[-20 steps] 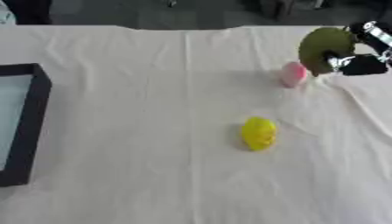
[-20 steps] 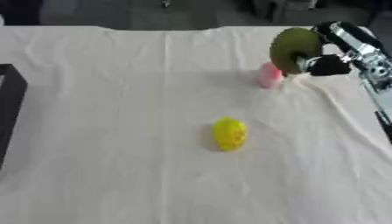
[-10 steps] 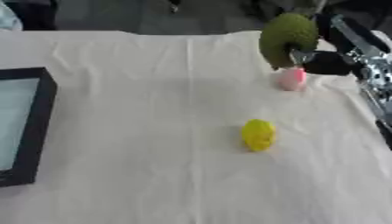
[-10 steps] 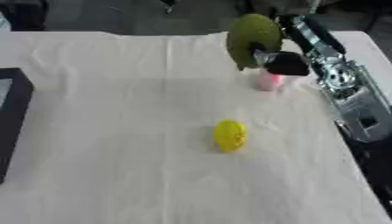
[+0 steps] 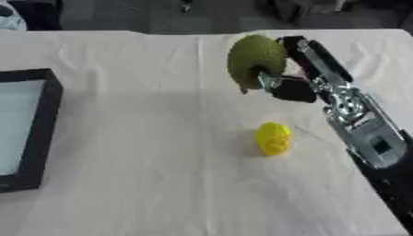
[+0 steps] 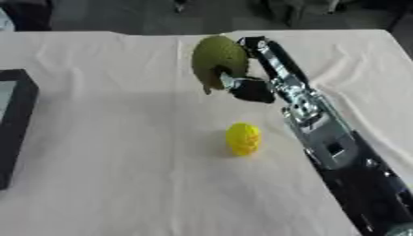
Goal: Pick up the objects with one hand, pass them to the other hand, and then place them into the box on the other side of the table.
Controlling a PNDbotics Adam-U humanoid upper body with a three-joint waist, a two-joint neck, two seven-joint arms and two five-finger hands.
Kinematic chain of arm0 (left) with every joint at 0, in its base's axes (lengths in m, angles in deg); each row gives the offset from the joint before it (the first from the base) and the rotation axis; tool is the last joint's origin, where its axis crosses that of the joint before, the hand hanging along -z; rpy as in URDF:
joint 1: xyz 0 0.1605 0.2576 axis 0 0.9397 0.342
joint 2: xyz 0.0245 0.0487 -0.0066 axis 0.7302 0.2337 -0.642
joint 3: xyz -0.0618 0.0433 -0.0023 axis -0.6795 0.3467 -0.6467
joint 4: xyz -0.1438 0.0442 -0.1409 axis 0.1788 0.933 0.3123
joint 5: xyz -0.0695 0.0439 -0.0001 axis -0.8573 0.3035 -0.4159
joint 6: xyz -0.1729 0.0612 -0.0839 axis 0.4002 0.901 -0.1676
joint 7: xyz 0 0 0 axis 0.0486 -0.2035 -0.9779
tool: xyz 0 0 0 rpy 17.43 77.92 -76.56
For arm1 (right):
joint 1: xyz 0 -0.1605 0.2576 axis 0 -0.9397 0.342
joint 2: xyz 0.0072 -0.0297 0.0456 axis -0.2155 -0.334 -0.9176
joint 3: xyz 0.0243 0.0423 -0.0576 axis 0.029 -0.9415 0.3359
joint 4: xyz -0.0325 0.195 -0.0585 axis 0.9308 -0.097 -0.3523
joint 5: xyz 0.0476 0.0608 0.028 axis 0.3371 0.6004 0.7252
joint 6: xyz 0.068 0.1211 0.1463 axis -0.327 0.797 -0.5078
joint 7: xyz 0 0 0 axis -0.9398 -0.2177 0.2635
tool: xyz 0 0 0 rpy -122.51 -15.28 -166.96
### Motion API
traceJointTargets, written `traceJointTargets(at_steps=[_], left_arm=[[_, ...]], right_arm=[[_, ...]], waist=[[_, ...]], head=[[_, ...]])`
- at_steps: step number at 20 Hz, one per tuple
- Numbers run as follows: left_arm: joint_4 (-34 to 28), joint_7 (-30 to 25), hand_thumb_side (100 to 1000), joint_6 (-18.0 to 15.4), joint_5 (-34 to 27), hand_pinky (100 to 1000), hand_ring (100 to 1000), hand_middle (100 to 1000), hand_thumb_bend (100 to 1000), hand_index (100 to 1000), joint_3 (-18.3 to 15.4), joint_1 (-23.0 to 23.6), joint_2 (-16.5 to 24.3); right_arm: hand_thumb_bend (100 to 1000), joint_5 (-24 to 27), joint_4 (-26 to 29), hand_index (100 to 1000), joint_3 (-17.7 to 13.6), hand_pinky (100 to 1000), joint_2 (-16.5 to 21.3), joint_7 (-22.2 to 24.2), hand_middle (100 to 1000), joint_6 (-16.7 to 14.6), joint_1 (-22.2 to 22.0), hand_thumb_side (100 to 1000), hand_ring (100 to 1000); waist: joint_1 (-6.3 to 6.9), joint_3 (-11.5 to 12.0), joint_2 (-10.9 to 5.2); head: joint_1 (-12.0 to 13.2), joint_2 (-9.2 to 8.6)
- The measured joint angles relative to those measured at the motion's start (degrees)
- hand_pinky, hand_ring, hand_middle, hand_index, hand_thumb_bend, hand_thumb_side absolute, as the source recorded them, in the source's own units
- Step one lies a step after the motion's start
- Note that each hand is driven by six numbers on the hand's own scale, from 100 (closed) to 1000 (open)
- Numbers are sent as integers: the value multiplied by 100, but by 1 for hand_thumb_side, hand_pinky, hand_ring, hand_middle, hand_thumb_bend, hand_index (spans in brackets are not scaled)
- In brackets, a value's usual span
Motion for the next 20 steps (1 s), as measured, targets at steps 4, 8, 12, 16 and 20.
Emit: traceJointTargets(at_steps=[4, 8, 12, 16, 20], left_arm=[[5, -449, 676, 224, 248, 666, 721, 711, 315, 862, 270, -211, 217], [14, -1037, 665, 486, 656, 680, 731, 724, 307, 864, 516, -412, 367], [46, -1682, 642, 687, 1093, 690, 738, 734, 294, 867, 738, -662, 449], [115, -2277, 621, 776, 1385, 699, 744, 743, 290, 867, 921, -846, 472], [213, -2860, 608, 827, 1653, 715, 755, 757, 318, 870, 1109, -889, 572]], right_arm=[[100, 46, -176, 558, 329, 858, -228, 122, 464, -168, 98, 100, 591], [100, 50, -302, 555, 537, 852, -384, 136, 461, -327, 148, 100, 583], [100, 140, -332, 554, 680, 849, -525, -15, 460, -505, 193, 100, 580], [100, 268, -372, 554, 870, 849, -596, -108, 459, -720, 227, 100, 578], [100, 388, -399, 553, 1046, 848, -599, -105, 459, -916, 241, 100, 577]], waist=[[1, -1, -3], [2, 5, -7], [12, 22, -13], [17, 27, -17], [36, 26, -18]], head=[[-4, 34], [-8, 58], [-9, 86], [-27, 88], [-29, 106]])
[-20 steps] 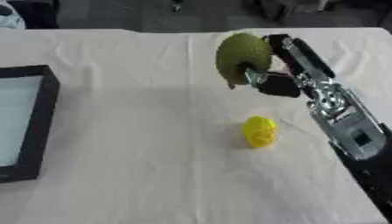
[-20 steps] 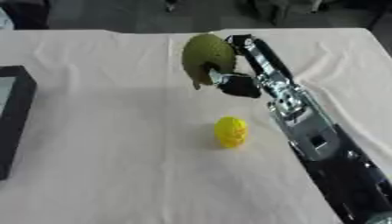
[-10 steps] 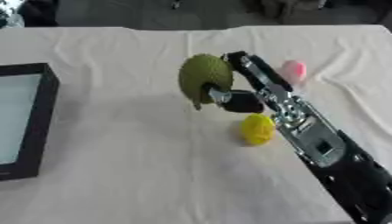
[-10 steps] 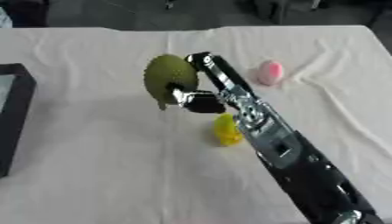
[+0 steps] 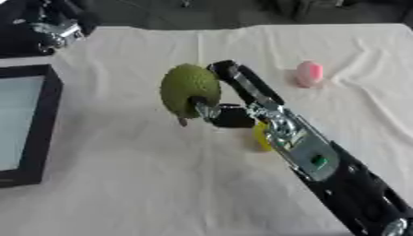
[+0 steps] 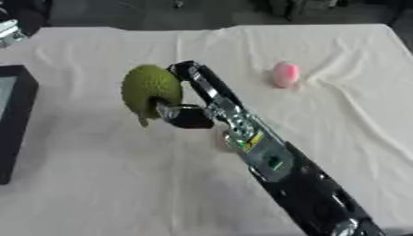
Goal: Pick up the objects with one hand, pass them to the other hand, and then place them into the box on the other side of the table.
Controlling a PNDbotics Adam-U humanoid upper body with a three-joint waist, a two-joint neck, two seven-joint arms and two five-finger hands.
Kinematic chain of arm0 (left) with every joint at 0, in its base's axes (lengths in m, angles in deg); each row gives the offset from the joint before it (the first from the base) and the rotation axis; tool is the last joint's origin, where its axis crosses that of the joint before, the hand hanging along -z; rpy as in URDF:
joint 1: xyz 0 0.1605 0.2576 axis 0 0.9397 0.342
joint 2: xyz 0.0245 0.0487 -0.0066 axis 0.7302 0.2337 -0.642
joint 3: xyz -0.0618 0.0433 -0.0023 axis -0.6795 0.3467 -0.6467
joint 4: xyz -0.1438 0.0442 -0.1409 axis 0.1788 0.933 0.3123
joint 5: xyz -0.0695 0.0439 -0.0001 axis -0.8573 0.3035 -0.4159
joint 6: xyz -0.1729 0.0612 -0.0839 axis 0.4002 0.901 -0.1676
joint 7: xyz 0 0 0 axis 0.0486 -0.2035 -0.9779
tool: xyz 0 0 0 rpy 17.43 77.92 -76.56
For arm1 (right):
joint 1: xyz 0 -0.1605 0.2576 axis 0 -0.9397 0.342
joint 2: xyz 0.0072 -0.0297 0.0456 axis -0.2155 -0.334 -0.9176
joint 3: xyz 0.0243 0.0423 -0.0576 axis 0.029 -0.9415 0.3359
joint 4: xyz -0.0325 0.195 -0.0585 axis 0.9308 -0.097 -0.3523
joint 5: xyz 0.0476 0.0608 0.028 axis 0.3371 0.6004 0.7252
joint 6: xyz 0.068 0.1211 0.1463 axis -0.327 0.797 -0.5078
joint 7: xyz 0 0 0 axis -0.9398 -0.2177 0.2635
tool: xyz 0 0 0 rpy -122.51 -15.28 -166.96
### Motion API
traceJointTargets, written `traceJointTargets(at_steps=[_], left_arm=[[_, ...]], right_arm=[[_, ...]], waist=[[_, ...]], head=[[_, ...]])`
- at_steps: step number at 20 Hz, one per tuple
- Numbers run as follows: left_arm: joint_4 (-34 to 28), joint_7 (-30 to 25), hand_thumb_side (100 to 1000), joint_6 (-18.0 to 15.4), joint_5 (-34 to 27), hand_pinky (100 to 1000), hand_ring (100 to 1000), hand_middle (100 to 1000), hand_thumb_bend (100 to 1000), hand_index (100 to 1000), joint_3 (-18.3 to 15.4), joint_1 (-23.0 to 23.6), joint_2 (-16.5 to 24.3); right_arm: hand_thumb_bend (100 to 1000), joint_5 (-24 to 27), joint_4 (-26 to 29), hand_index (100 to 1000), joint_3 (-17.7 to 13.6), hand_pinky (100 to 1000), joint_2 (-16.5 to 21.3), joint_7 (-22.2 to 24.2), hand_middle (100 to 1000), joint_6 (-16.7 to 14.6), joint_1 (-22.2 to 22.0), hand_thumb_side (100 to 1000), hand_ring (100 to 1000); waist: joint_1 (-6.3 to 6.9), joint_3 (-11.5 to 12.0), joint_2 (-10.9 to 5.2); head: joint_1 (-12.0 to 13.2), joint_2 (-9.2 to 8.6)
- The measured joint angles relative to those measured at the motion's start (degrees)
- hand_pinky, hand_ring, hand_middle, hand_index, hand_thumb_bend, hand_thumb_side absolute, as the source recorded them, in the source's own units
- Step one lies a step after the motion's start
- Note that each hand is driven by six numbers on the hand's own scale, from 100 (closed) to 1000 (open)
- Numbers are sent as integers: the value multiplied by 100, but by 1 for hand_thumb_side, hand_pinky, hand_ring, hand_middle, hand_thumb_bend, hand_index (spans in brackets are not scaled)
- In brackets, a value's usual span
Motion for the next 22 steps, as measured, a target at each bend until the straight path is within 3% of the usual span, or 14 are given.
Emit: traceJointTargets(at_steps=[8, 15, 22], left_arm=[[112, -829, 587, -24, 690, 728, 764, 768, 357, 865, 394, -219, 48], [68, -1338, 592, 39, 1234, 761, 789, 801, 401, 880, 855, -457, 37], [88, -1724, 600, 75, 1634, 769, 795, 804, 427, 888, 1066, -544, -31]], right_arm=[[100, 253, 44, 554, 287, 847, -60, 206, 459, -94, 77, 100, 577], [100, 215, 0, 553, 410, 848, -170, 308, 458, -96, 105, 100, 578], [100, 102, 4, 551, 461, 844, -208, 278, 457, -124, 157, 100, 618]], waist=[[16, 11, 0], [28, 20, 0], [35, 20, 0]], head=[[-31, 30], [-64, 33], [-68, 75]])
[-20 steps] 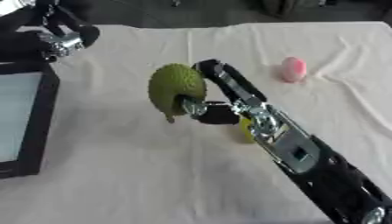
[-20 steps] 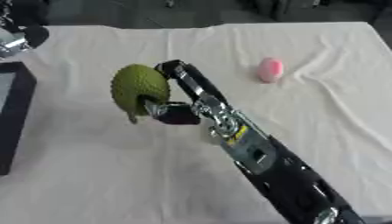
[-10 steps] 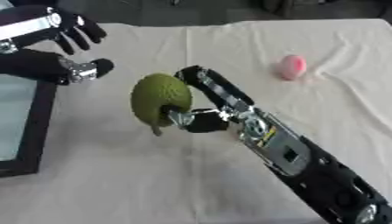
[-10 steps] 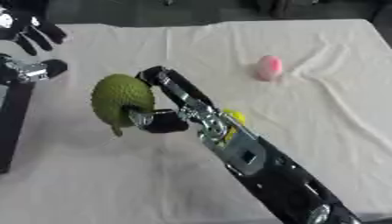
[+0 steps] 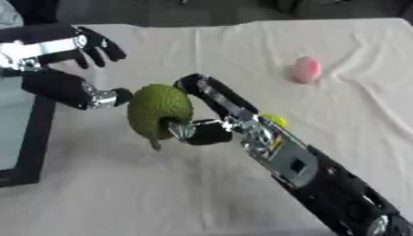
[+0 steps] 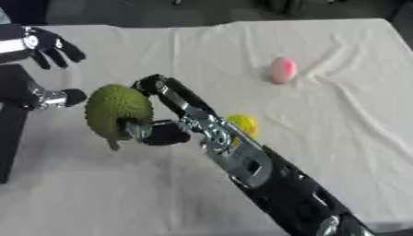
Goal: Pick up the objects with one hand, pass them to the other hand, and then place them into the box on the other side of the table.
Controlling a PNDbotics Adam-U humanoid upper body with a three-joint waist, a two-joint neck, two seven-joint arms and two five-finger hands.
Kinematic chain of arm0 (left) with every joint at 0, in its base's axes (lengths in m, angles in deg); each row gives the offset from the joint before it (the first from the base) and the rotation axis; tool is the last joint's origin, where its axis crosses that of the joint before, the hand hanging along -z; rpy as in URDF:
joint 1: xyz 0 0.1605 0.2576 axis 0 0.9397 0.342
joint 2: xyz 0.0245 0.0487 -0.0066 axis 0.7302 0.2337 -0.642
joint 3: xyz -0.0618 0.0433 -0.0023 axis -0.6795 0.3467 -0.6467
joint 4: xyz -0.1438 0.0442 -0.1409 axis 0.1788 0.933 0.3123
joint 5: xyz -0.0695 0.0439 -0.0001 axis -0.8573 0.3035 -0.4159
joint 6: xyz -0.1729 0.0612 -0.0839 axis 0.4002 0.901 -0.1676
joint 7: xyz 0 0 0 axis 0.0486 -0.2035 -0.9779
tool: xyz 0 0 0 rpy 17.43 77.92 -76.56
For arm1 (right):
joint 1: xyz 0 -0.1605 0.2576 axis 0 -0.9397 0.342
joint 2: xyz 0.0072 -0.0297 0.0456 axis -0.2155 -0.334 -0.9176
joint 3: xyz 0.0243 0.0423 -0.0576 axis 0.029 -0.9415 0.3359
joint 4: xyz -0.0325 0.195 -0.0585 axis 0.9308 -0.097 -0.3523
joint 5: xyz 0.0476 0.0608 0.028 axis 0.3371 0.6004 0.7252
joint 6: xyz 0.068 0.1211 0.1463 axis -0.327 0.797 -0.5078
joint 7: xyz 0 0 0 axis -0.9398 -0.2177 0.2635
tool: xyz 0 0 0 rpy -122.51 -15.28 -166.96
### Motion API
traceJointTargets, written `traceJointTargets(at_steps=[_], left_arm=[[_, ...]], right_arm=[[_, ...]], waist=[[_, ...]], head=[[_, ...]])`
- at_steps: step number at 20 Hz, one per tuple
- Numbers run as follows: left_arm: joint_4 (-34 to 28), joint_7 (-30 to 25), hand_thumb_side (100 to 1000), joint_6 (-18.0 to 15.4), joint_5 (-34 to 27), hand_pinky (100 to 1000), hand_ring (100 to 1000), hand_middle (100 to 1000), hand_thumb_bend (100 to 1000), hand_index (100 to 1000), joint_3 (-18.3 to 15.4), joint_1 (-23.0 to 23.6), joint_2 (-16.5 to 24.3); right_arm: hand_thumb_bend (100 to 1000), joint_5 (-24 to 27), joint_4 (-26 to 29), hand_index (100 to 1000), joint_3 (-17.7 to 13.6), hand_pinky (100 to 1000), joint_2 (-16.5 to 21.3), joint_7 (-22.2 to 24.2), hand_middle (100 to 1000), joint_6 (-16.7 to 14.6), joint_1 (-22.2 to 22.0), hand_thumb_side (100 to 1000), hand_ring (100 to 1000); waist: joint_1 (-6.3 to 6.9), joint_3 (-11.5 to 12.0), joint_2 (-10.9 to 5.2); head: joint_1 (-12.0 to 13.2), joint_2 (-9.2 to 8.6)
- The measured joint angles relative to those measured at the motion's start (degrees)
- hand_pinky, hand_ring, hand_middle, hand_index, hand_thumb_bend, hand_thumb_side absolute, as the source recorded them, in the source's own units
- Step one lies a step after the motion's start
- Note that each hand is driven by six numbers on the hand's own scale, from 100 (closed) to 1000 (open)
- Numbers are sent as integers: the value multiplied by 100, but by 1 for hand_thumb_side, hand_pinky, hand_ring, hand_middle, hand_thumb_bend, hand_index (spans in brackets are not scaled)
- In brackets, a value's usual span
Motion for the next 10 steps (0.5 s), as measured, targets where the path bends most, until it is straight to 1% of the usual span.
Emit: traceJointTargets(at_steps=[7, 10], left_arm=[[65, -321, 618, 2, 217, 775, 800, 810, 460, 888, 125, -94, -87], [120, -371, 618, 1, 361, 772, 798, 808, 435, 889, 170, -120, -137]], right_arm=[[100, -272, 55, 551, 58, 843, -30, -68, 458, -37, 7, 100, 617], [100, -403, 70, 551, 88, 843, -31, -105, 458, -75, 32, 100, 615]], waist=[[17, -1, 0], [17, -9, 0]], head=[[-1, 5], [0, 5]])
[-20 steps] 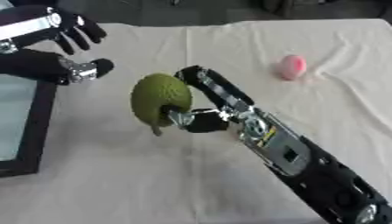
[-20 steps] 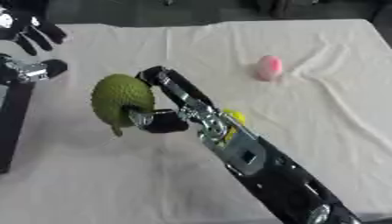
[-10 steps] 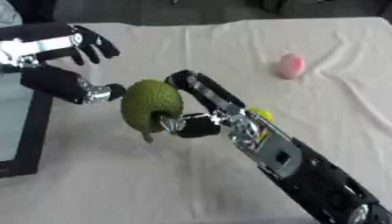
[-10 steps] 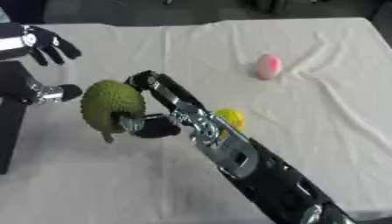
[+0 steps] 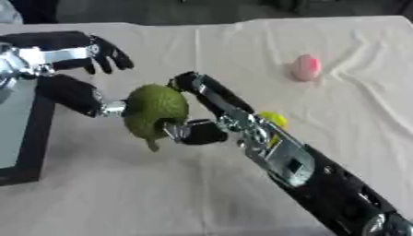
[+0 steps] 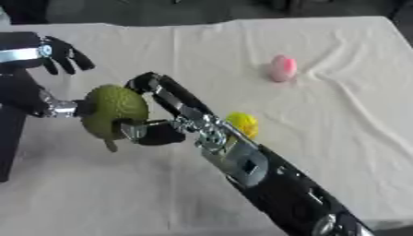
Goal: Pick up the objects with one hand, pass them to the other hand, and then place them into the box on the other side of the table.
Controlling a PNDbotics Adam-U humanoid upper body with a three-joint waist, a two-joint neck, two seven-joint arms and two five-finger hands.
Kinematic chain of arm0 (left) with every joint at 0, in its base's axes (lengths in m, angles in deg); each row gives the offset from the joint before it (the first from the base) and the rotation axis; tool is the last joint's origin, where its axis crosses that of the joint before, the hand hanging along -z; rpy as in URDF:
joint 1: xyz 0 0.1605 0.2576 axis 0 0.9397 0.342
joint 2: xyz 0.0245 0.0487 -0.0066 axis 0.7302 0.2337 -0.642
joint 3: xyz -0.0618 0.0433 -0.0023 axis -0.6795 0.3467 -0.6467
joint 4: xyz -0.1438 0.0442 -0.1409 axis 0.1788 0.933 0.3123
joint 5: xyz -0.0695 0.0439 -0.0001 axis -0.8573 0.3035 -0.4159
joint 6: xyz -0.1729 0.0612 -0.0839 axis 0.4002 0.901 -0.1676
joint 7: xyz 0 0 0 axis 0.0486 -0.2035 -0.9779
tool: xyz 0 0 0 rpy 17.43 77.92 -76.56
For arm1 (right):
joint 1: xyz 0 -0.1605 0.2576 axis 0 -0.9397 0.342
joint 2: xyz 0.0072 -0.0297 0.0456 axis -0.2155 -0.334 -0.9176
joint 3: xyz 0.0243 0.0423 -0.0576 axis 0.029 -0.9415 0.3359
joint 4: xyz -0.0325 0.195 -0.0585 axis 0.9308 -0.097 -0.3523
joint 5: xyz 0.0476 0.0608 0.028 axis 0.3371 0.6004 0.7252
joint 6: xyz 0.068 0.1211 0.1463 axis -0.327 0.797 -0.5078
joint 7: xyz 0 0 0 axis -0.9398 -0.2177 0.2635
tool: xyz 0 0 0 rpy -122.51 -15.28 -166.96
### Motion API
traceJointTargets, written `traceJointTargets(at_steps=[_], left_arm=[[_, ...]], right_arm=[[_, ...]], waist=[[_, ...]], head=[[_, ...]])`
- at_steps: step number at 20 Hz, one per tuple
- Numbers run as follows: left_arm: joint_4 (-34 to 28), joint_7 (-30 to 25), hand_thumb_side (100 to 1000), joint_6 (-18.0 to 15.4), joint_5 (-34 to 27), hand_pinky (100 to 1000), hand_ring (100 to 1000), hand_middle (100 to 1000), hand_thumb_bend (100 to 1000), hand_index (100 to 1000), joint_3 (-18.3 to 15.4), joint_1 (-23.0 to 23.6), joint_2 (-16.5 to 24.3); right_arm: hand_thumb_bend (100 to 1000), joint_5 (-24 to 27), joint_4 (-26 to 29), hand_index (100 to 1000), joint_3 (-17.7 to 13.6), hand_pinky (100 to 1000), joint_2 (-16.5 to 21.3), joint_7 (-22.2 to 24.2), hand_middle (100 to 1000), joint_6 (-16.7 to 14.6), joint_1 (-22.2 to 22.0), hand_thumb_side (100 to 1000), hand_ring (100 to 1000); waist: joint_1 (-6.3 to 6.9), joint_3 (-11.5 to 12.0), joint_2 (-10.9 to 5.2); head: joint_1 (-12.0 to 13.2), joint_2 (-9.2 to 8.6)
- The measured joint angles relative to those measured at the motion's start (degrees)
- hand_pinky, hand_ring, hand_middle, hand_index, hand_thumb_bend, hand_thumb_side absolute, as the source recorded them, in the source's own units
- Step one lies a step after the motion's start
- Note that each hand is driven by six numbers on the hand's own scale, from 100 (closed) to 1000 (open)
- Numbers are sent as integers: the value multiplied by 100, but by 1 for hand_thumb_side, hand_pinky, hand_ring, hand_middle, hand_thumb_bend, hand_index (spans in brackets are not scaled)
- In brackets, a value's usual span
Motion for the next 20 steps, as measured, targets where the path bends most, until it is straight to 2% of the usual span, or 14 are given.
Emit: traceJointTargets(at_steps=[5, 10, 14, 20], left_arm=[[0, -27, 625, 44, 90, 768, 797, 807, 401, 888, 34, -19, -49], [-256, -22, 637, 164, 102, 762, 792, 801, 385, 886, 21, -14, -51], [-587, -59, 674, 294, -19, 760, 791, 799, 405, 885, -94, 43, -44], [-916, -69, 722, 322, -229, 760, 791, 797, 448, 883, -229, 106, -31]], right_arm=[[100, -176, 1, 538, 4, 829, -5, -55, 446, -18, 13, 100, 600], [100, -250, 117, 532, 15, 822, 86, -201, 440, 136, -58, 100, 591], [100, -186, 409, 532, 36, 821, 275, -243, 439, 279, -138, 100, 589], [100, -109, 607, 531, 37, 821, 360, -237, 438, 390, -142, 100, 588]], waist=[[4, -4, 0], [3, -10, 1], [2, -8, 1], [-4, -5, 1]], head=[[2, 0], [7, 0], [12, 0], [1, 0]])
